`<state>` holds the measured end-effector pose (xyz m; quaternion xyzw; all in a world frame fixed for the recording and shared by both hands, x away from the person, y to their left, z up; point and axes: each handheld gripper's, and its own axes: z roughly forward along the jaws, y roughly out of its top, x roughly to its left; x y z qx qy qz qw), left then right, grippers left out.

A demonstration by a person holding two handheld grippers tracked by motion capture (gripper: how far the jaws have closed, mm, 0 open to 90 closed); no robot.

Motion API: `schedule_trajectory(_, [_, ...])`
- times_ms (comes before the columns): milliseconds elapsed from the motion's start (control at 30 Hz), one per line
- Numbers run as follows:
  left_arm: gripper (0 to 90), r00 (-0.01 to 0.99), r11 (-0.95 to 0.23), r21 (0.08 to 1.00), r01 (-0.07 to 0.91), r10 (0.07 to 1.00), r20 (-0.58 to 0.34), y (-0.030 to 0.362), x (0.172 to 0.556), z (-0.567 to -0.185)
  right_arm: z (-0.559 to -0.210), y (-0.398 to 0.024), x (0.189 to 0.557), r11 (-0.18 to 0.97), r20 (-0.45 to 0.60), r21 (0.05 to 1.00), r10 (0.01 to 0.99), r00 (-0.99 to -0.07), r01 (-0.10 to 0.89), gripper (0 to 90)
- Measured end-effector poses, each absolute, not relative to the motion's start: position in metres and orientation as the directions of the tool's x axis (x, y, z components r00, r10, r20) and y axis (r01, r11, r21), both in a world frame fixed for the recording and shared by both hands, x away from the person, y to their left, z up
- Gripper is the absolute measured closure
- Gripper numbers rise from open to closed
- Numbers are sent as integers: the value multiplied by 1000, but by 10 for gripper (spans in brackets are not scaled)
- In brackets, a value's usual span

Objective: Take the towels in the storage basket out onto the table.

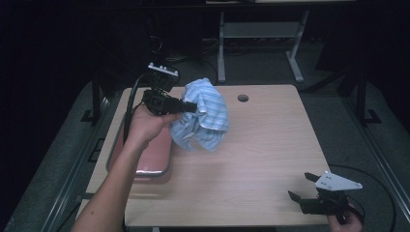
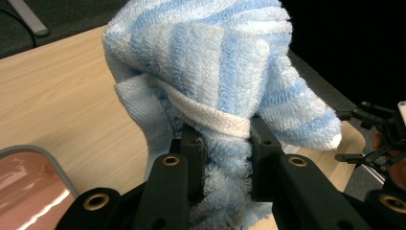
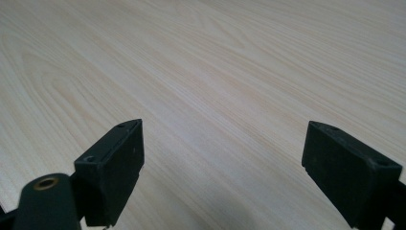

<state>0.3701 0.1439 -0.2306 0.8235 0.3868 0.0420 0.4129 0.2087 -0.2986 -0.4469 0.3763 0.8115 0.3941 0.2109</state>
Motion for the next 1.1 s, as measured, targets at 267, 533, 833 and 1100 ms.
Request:
schedule_trajectory(267, [734, 713, -380, 703, 601, 652, -258, 126, 374, -239, -446, -299, 209, 400, -41, 801, 779, -625, 445, 139])
schedule_trajectory(533, [734, 722, -397, 686, 609, 637, -271, 110, 380, -251, -446, -301, 209, 402, -46, 804, 778, -627, 439, 138])
schedule_trajectory(833, [734, 730, -419, 667, 616, 622, -283, 91, 387, -265, -447, -302, 209, 395, -36, 803, 780, -625, 446, 138])
schedule_trajectory(1100, [732, 738, -450, 639, 624, 609, -291, 73, 394, -285, -447, -302, 209, 396, -33, 803, 776, -629, 446, 138])
